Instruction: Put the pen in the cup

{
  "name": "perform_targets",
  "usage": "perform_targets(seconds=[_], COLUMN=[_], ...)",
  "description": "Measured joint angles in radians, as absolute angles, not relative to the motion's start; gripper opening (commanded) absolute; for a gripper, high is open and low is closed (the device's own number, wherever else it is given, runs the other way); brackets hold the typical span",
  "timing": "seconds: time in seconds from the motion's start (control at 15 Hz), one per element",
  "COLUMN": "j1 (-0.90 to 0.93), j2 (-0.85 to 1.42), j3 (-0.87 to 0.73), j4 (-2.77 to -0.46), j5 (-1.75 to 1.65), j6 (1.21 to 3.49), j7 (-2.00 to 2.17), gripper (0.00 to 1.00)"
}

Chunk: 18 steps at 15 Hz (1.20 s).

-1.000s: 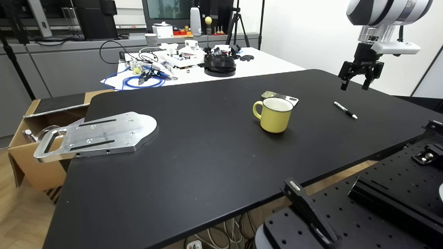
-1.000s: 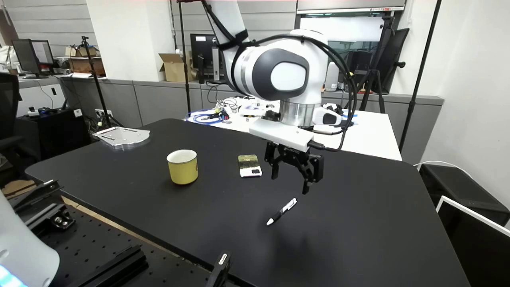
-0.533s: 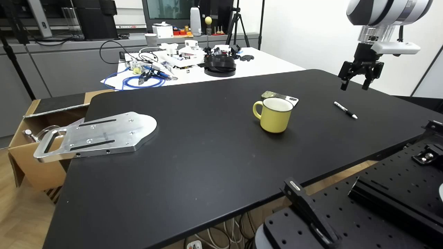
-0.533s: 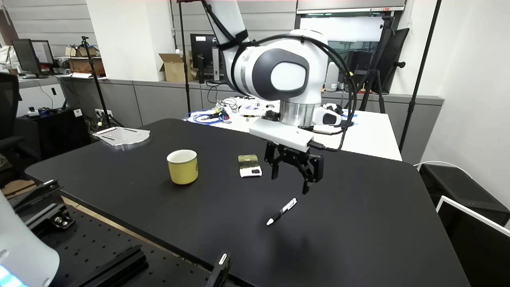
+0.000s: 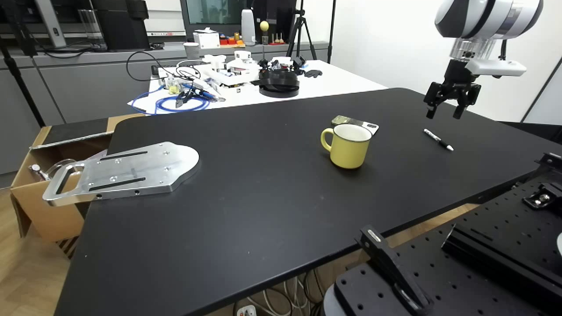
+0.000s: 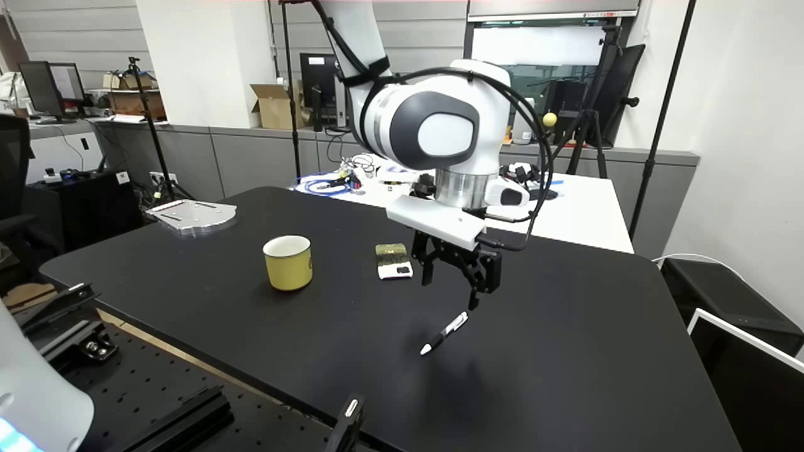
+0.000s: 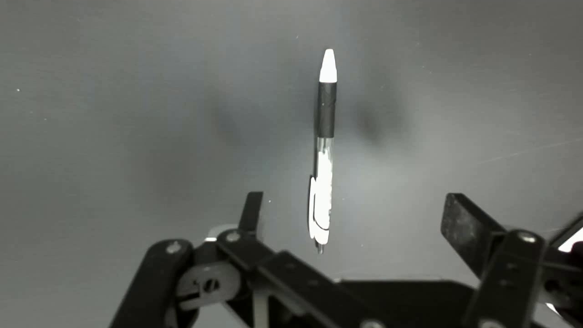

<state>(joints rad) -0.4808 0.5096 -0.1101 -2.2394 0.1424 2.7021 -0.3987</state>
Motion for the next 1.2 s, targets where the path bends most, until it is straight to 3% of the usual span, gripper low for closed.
perform_targets(seconds=[1.2], j1=[-0.528], j2=[0.611], j3=[-0.069], j4=[-2.239], j5=[0.142], j6=[2.814], j7=[-0.399], gripper=[1.0])
